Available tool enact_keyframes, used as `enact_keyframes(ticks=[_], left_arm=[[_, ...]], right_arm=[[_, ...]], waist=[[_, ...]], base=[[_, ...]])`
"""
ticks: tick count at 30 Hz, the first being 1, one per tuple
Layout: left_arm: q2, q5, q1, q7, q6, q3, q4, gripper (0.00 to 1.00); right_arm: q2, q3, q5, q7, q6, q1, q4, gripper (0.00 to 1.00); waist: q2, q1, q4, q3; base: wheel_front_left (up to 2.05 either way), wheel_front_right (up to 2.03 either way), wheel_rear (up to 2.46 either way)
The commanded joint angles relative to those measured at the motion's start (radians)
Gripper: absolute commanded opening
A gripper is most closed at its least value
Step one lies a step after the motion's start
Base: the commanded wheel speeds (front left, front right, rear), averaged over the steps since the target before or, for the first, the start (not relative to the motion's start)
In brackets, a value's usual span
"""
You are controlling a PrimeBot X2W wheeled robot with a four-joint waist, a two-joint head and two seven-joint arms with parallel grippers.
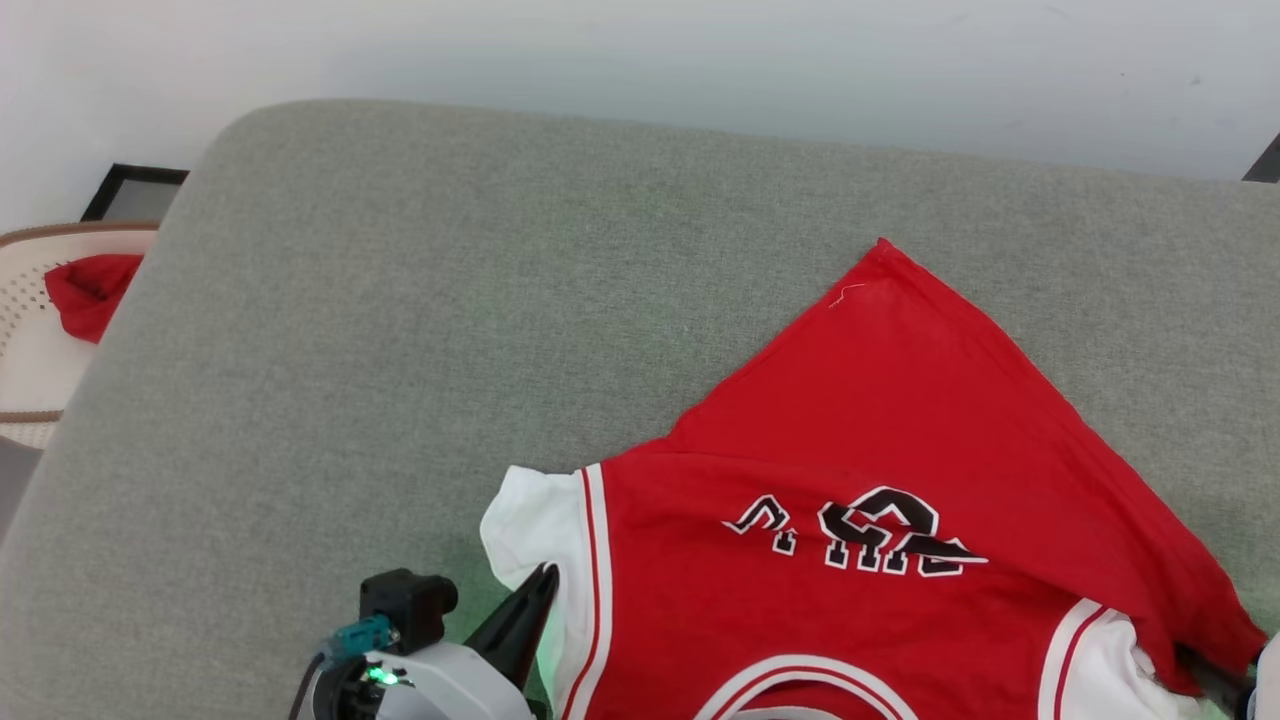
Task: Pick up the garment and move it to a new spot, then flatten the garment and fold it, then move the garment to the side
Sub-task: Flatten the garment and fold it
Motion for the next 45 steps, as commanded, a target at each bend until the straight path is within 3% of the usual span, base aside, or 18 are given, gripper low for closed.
enact_keyframes(ticks=[1, 8, 12, 16, 24, 32, 39, 45], left_arm=[[0.002, -0.004, 0.002, -0.003, -0.001, -0.001, 0.002, 0.00], [-0.006, 0.003, -0.002, -0.003, -0.005, -0.011, 0.001, 0.00], [-0.015, 0.012, -0.015, 0.001, -0.006, -0.022, -0.002, 0.00], [-0.037, 0.027, -0.041, 0.010, -0.019, -0.043, -0.002, 0.00], [-0.109, 0.052, -0.111, 0.015, -0.061, -0.085, 0.022, 0.00], [-0.178, 0.065, -0.161, 0.000, -0.099, -0.111, 0.071, 0.00], [-0.226, 0.071, -0.184, -0.017, -0.130, -0.123, 0.114, 0.00], [-0.260, 0.073, -0.199, -0.027, -0.151, -0.132, 0.148, 0.00]], right_arm=[[-0.001, -0.011, -0.007, 0.001, 0.000, 0.008, -0.023, 1.00], [-0.006, -0.024, -0.044, 0.011, 0.000, -0.025, -0.196, 1.00], [-0.028, 0.033, -0.057, 0.023, 0.000, -0.106, -0.266, 1.00], [-0.091, 0.135, -0.076, -0.018, 0.000, -0.248, -0.252, 1.00], [-0.180, 0.365, -0.049, -0.102, 0.000, -0.549, -0.003, 1.00], [-0.220, 0.562, -0.023, -0.124, 0.000, -0.795, 0.267, 1.00], [-0.237, 0.682, 0.028, -0.101, 0.000, -0.922, 0.450, 1.00], [-0.251, 0.789, 0.083, -0.048, 0.000, -0.981, 0.537, 1.00]], waist=[[-0.0001, 0.0000, -0.001, -0.001], [-0.0001, 0.0000, 0.013, -0.003], [-0.0001, 0.0000, 0.036, 0.006], [-0.0001, 0.0000, 0.083, 0.024], [-0.0001, 0.0000, 0.196, 0.083], [-0.0001, 0.0000, 0.288, 0.149], [-0.0001, 0.0000, 0.351, 0.197], [-0.0001, 0.0000, 0.387, 0.227]], base=[[0.00, 0.00, 0.00], [0.00, 0.00, 0.00], [0.00, 0.00, 0.00], [0.00, 0.00, 0.00], [0.00, 0.00, 0.00], [0.00, 0.00, 0.00], [0.00, 0.00, 0.00], [0.00, 0.00, 0.00]])
